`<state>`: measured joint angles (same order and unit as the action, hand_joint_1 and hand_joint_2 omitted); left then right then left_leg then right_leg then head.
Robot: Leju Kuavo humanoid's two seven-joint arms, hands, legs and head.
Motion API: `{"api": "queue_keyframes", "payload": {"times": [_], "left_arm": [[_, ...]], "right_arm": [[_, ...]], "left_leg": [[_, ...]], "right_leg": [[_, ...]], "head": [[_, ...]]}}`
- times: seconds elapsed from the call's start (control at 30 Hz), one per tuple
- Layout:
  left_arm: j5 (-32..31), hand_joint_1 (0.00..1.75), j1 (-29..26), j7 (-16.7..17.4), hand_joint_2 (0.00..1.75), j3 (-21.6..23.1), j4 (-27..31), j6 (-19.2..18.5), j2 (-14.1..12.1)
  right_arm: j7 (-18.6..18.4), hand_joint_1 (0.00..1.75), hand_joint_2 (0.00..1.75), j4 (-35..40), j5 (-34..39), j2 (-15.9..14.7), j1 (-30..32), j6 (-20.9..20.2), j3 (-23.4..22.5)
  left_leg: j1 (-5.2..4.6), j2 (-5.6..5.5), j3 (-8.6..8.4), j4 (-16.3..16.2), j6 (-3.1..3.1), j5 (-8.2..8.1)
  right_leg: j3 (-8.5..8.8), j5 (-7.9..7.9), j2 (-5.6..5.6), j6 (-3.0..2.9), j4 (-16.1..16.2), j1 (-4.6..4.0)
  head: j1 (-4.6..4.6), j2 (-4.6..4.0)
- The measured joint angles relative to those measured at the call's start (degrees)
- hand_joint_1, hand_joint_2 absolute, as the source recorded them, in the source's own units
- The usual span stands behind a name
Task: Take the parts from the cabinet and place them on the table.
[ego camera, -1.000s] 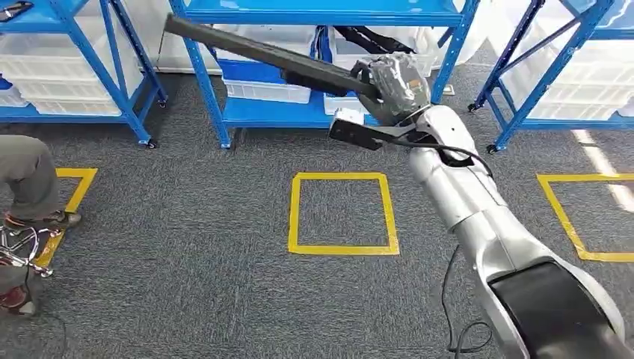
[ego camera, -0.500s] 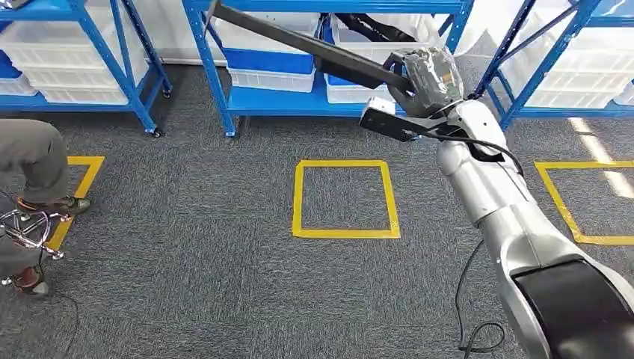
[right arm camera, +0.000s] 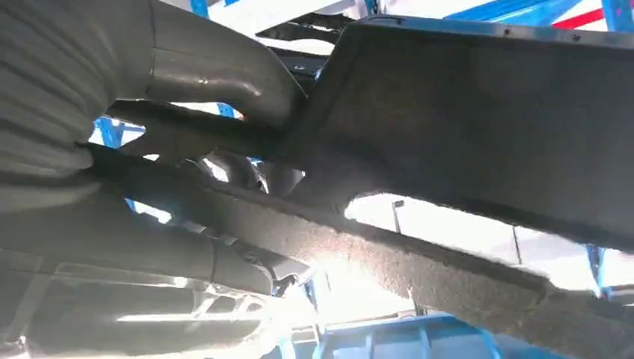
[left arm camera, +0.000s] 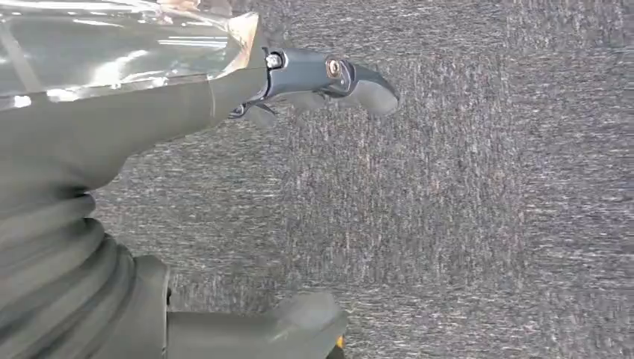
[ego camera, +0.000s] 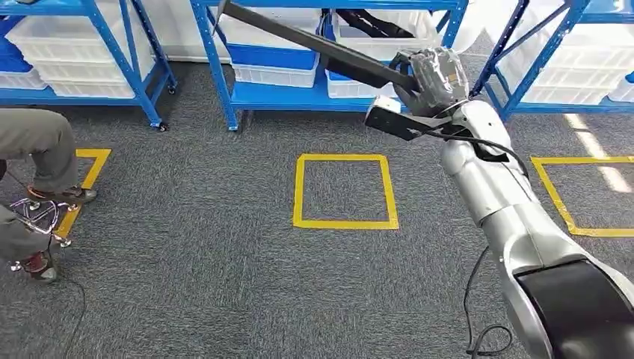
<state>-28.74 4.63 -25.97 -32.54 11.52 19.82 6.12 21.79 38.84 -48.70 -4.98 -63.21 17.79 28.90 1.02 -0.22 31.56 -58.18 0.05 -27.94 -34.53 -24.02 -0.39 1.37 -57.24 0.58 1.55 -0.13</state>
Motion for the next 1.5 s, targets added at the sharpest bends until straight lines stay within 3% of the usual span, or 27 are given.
{"api": "queue_keyframes", "payload": {"times": [0.07, 0.13, 0.23, 0.27, 0.3, 0.4, 0.47, 0.53, 0.6, 0.7, 0.77, 0.8, 0.87, 0.9, 0.93, 0.97, 1.07, 1.1, 1.13, 1.17, 1.27, 1.33, 1.37, 1.4, 1.43, 1.47, 1.5], "left_arm": [[-0.07, 0.00, 0.15, 0.00, 1.75, 0.00, 0.00, 0.09, 0.00], [-0.07, 0.00, 0.41, 0.00, 1.75, 0.00, 0.02, 0.15, 0.06], [-0.07, 0.00, 0.45, 0.00, 1.75, -0.02, 0.02, 0.20, -0.07], [-0.07, 0.00, 0.44, 0.00, 1.75, 0.00, 0.02, 0.22, -0.05], [-0.07, 0.00, 0.44, 0.00, 1.75, -0.02, 0.02, 0.31, -0.02], [-0.37, 0.00, 0.46, 0.00, 1.75, 0.00, 0.02, 0.61, 0.11], [-0.70, 0.00, 0.53, -0.02, 1.75, 0.00, 0.02, 0.68, 0.09], [-0.77, 0.00, 0.50, -0.02, 1.75, 0.00, 0.02, 0.70, 0.09], [-0.85, 0.00, 0.53, -0.02, 1.75, 0.00, 0.02, 0.70, -0.02], [-1.05, 0.00, 0.54, -0.02, 1.75, 0.00, 0.02, 0.72, 0.04], [-1.18, 0.00, 0.54, 0.00, 1.75, 0.00, 0.02, 0.72, 0.04], [-1.18, 0.00, 0.55, 0.04, 1.75, 0.00, 0.02, 0.72, 0.04], [-1.27, 0.00, 0.57, 0.20, 1.75, 0.00, 0.02, 0.74, 0.00], [-1.29, 0.00, 0.58, 0.20, 1.75, 0.00, 0.02, 0.76, -0.02], [-1.29, 0.00, 0.62, 0.24, 1.75, 0.00, 0.02, 0.81, -0.13], [-1.31, 0.00, 0.56, 0.28, 1.75, 0.00, 0.02, 0.83, -0.07], [-1.35, 0.00, 0.82, 0.37, 1.75, 0.00, 0.04, 1.00, -0.05], [-1.36, 0.00, 0.89, 0.37, 1.75, 0.00, 0.07, 1.03, 0.11], [-1.36, 0.00, 1.04, 0.37, 1.75, 0.00, 0.09, 1.18, 0.13], [-1.36, 0.00, 1.09, 0.37, 1.75, -0.02, 0.09, 1.22, 0.06], [-1.36, 0.00, 1.04, 0.37, 1.75, -0.02, 0.09, 1.20, 0.11], [-1.36, 0.00, 1.05, 0.37, 1.75, -0.02, 0.09, 1.20, 0.17], [-1.31, 0.00, 1.09, 0.17, 1.75, -0.02, 0.09, 1.07, 0.26], [-1.22, 0.00, 1.14, -0.18, 1.75, -0.02, 0.09, 0.63, 0.28], [-1.01, 0.00, 1.18, -0.85, 1.75, -0.04, 0.13, 0.29, 0.15], [-0.68, 0.00, 1.20, -1.66, 1.75, -0.11, 0.13, 0.13, 0.22], [-0.55, 0.00, 1.20, -2.48, 1.75, -0.31, 0.15, 0.15, 0.15]], "right_arm": [[-0.22, 1.62, 1.75, 0.02, -0.59, -0.15, -0.02, 0.15, -0.13], [-0.46, 1.62, 1.75, 0.02, -0.87, -0.48, -0.17, 0.20, -0.20], [-0.61, 1.62, 1.75, 0.00, -1.03, -0.79, -0.03, 0.20, -0.26], [-0.79, 1.62, 1.75, 0.00, -1.07, -0.85, 0.07, 0.20, -0.26], [-1.23, 1.62, 1.75, -0.02, -1.38, -0.92, 0.09, 0.26, -0.26], [-2.05, 1.62, 1.75, -0.02, -1.68, -0.96, -0.34, 0.68, -0.50], [-2.12, 1.62, 1.75, -0.02, -1.40, -1.01, -0.65, 1.14, -0.70], [-2.16, 1.62, 1.75, -0.04, -1.18, -1.05, -0.60, 1.18, -1.10], [-2.16, 1.62, 1.75, -0.04, -1.05, -1.16, -0.67, 1.22, -1.46], [-2.16, 1.62, 1.75, -0.04, -0.94, -1.16, -0.67, 1.31, -1.62], [-2.16, 1.62, 1.75, -0.07, -0.85, -1.20, -0.49, 1.40, -1.66], [-2.16, 1.62, 1.75, -0.07, -0.85, -1.29, -0.33, 1.42, -1.75], [-2.14, 1.62, 1.75, -0.09, -0.81, -1.42, -0.28, 1.58, -1.90], [-2.14, 1.62, 1.75, -0.09, -0.81, -1.42, -0.32, 1.75, -1.93], [-2.14, 1.62, 1.75, -0.09, -0.83, -1.40, -0.33, 1.94, -1.92], [-2.14, 1.62, 1.75, -0.11, -0.85, -1.40, -0.50, 2.01, -1.92], [-2.14, 1.62, 1.75, -0.15, -1.09, -1.60, -0.36, 2.19, -1.99], [-2.14, 1.62, 1.75, -0.15, -1.11, -1.86, -0.35, 2.19, -2.08], [-2.05, 1.62, 1.75, -0.15, -1.12, -1.95, -0.49, 2.23, -2.12], [-2.05, 1.62, 1.75, -0.15, -1.16, -1.88, -0.64, 2.23, -2.10], [-2.03, 1.62, 1.75, -0.39, -1.18, -1.88, -0.31, 2.23, -2.03], [-2.03, 1.62, 1.75, -0.59, -1.27, -1.93, -0.17, 2.23, -2.03], [-2.03, 1.62, 1.75, -0.59, -1.38, -1.92, -0.26, 2.23, -2.03], [-2.05, 1.62, 1.75, -0.59, -1.60, -1.92, -0.43, 2.25, -2.06], [-2.10, 1.62, 1.75, -0.61, -1.68, -1.93, -0.66, 2.29, -2.05], [-2.12, 1.62, 1.75, -0.63, -1.70, -1.88, -0.79, 2.36, -2.03], [-2.12, 1.62, 1.75, -0.72, -1.71, -1.93, -0.87, 2.43, -2.03]], "left_leg": [[0.00, 0.16, 0.27, 0.83, 1.44, 0.95], [0.05, 0.50, 0.88, 1.13, 2.75, 1.95], [-0.10, 0.53, 2.19, 1.04, 2.98, 2.88], [-0.13, 0.53, 2.52, 1.03, 2.90, 3.15], [-0.13, 0.53, 2.77, 1.01, 2.78, 3.35], [-0.14, 0.59, 3.10, 0.62, 2.21, 3.68], [-0.58, 0.65, 3.82, 0.21, 1.56, 3.92], [-0.45, 0.81, 4.04, 0.35, 0.88, 4.38], [-0.17, 0.75, 4.52, -0.16, 0.32, 3.82], [-0.05, 0.60, 9.15, -11.69, -0.46, -3.49], [-0.04, 0.60, 11.68, -17.91, -0.64, -5.43], [-0.03, 0.59, 11.01, -17.16, -0.54, -4.48], [-0.01, -0.14, 6.23, -8.90, -0.07, -0.04], [0.08, -1.86, 3.26, -3.54, 0.32, 2.19], [0.27, -4.80, 1.84, -1.28, 0.77, 1.60], [0.27, -4.66, 1.76, -0.29, 0.77, 1.58], [-0.28, -2.71, 1.96, 0.07, 1.41, 1.84], [0.35, -1.65, 1.69, 1.03, 2.14, 2.42], [0.13, -1.16, 1.60, 1.25, 2.60, 2.71], [0.06, -0.51, 1.79, 1.26, 2.72, 2.75], [-0.16, 1.81, 2.03, 1.15, 2.72, 2.75], [-0.15, 3.29, 2.02, 1.12, 2.71, 2.75], [-0.12, 4.06, 2.00, 1.03, 2.64, 2.70], [-0.10, 4.72, 2.00, 0.81, 2.39, 2.53], [-0.46, 5.29, 2.08, 0.59, 2.11, 2.36], [-0.80, 5.82, 2.27, 0.39, 1.80, 2.21], [-0.99, 6.19, 2.15, 0.30, 1.66, 2.14]], "right_leg": [[-0.40, 0.49, 0.02, 0.95, 0.09, -0.47], [-2.60, -2.52, 0.16, 0.40, -3.88, 0.00], [-8.15, -8.46, 0.24, 0.31, -17.99, 0.17], [-8.31, -8.64, 0.23, 0.69, -19.17, 0.20], [-6.95, -7.99, 0.23, 1.07, -17.43, 0.24], [2.45, -3.17, -0.16, 2.18, -1.66, 0.66], [2.93, -3.29, 0.05, 0.86, 0.12, 0.06], [2.41, -2.97, 0.26, 0.30, -0.26, -0.15], [2.45, -2.29, 0.43, -0.73, 0.08, 0.76], [1.82, -1.71, 1.33, -1.72, 0.05, 0.63], [1.38, -1.46, 2.09, -1.85, 0.02, 0.50], [1.31, -1.36, 2.57, -1.71, 0.00, 0.49], [1.33, -1.23, 3.69, -1.52, -0.11, 0.49], [1.32, -1.20, 4.24, -1.42, -0.21, 0.49], [1.03, -1.10, 4.56, -1.23, -0.24, 0.46], [0.63, -0.91, 4.99, -0.90, -0.51, 0.13], [-0.40, 0.07, 7.00, 0.59, 0.14, 0.74], [-1.05, -0.17, 5.92, 0.67, -0.26, 0.23], [-1.95, -1.22, 3.18, 0.66, -1.79, 0.17], [-3.65, -3.19, 1.71, 0.51, -5.44, 0.20], [-9.05, -7.45, 1.06, 0.93, -17.52, 0.41], [-7.08, -5.77, 0.82, 1.86, -14.42, 0.54], [-4.17, -3.76, 0.25, 2.40, -9.11, 0.58], [-0.88, -1.74, -1.68, 2.83, -3.02, 0.68], [0.34, -1.70, -4.53, 2.27, 0.14, 0.29], [0.78, -1.15, -3.68, 1.83, 0.09, -0.50], [0.37, -1.07, -2.75, 1.08, -0.09, -0.09]], "head": [[-0.13, 0.00], [-0.31, 0.00], [-0.33, 0.00], [-0.33, 0.00], [-0.33, 0.00], [-0.37, 0.00], [-0.17, 0.00], [-0.24, 0.00], [-0.28, 0.00], [-0.15, 0.00], [-0.17, 0.00], [-0.13, 0.00], [-0.15, 0.00], [-0.13, 0.00], [-0.24, 0.00], [-0.48, 0.00], [-0.24, 0.00], [-0.30, 0.00], [-0.35, 0.00], [-0.72, 0.00], [-0.76, 0.00], [-0.78, 0.00], [-0.81, 0.00], [-0.74, 0.00], [-0.89, 0.00], [-0.76, 0.00], [-0.65, 0.00]]}}
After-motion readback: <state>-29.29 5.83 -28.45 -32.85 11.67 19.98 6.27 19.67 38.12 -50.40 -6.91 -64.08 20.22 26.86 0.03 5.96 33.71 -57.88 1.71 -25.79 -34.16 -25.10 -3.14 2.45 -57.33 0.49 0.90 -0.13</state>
